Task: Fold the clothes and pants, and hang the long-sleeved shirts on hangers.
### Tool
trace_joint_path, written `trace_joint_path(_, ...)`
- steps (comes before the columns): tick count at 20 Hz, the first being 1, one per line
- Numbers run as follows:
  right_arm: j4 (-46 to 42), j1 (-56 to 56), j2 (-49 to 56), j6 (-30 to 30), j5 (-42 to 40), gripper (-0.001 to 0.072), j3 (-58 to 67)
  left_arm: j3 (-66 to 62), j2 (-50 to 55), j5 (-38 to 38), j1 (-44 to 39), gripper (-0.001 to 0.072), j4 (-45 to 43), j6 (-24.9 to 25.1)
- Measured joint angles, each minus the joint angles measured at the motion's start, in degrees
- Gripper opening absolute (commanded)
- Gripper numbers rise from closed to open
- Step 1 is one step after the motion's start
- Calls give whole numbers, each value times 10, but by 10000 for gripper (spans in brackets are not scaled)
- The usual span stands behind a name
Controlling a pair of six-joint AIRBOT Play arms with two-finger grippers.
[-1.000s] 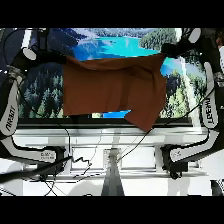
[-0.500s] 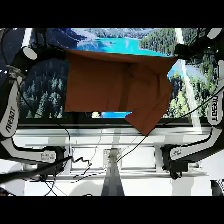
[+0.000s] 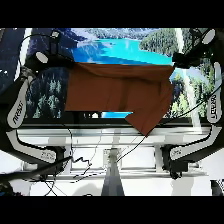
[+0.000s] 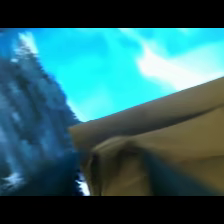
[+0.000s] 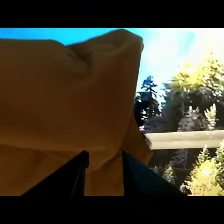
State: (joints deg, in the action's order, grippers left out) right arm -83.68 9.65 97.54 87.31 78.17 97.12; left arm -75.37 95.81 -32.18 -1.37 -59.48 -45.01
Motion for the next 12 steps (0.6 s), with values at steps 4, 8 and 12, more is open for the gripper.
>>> trace_joint_path(4,-40,14,-1,-28,68,217,5,0,-35,-71,1,577,-3,-26)
trace_joint_path(8,-43,67,-27,-50,169,185,-19,0,-122,-162,27,577,-4,-37)
trace_joint_path(12,-3,129,-111,-63,194,186,-129,0,-237,-222,65,576,-5,-44)
